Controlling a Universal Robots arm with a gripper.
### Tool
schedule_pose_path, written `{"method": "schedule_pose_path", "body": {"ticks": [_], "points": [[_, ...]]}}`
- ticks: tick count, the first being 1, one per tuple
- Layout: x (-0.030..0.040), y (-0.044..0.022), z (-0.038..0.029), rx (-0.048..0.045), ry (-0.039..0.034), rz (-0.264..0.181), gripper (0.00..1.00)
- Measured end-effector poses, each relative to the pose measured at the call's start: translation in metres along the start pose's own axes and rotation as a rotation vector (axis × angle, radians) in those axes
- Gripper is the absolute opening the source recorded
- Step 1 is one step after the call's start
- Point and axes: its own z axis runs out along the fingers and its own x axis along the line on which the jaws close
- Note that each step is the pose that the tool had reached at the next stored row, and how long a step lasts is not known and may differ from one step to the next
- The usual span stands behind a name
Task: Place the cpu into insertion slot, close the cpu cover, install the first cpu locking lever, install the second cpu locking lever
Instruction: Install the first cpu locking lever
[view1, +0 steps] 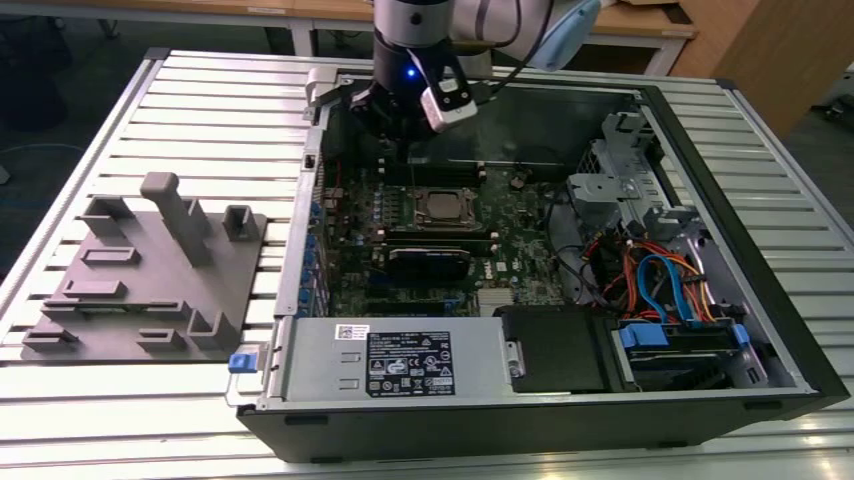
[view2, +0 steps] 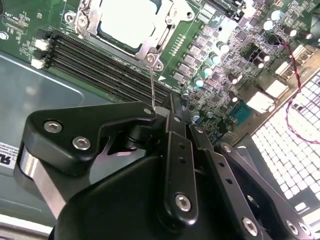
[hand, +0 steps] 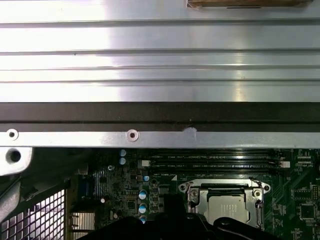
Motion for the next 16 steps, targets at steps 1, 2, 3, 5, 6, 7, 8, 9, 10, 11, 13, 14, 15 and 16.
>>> {"method": "schedule_pose_path", "body": {"ticks": [1,2,3,5,6,7,8,9,10,11,13,14,15,16], "points": [[-0.0005,0.0,0.0,0.0,0.0,0.0,0.1],[-0.0009,0.0,0.0,0.0,0.0,0.0,0.1],[-0.0014,0.0001,0.0,0.0,-0.0001,0.0,0.1],[-0.0023,0.0001,0.0,0.0,0.0,0.0,0.1],[-0.003,0.0002,-0.0001,0.0,0.0,0.0,0.1],[-0.0037,0.0002,-0.0001,0.0,0.0,0.0,0.1],[-0.0046,0.0002,0.0,-0.0001,-0.0001,0.0,0.1],[-0.0054,0.0003,-0.0001,0.0,0.0,0.0,0.1],[-0.0062,0.0003,-0.0001,0.0,0.0,0.0,0.1],[-0.007,0.0003,-0.0001,-0.0001,0.0,0.0,0.1],[-0.0093,0.0004,-0.0001,-0.0004,0.0,0.0,0.1],[-0.0104,0.0004,-0.0002,-0.0005,0.0,0.0,0.1],[-0.0118,0.0005,-0.0002,-0.0005,0.0,0.0,0.1],[-0.0129,0.0005,-0.0003,-0.0004,0.0001,0.0,0.1]]}}
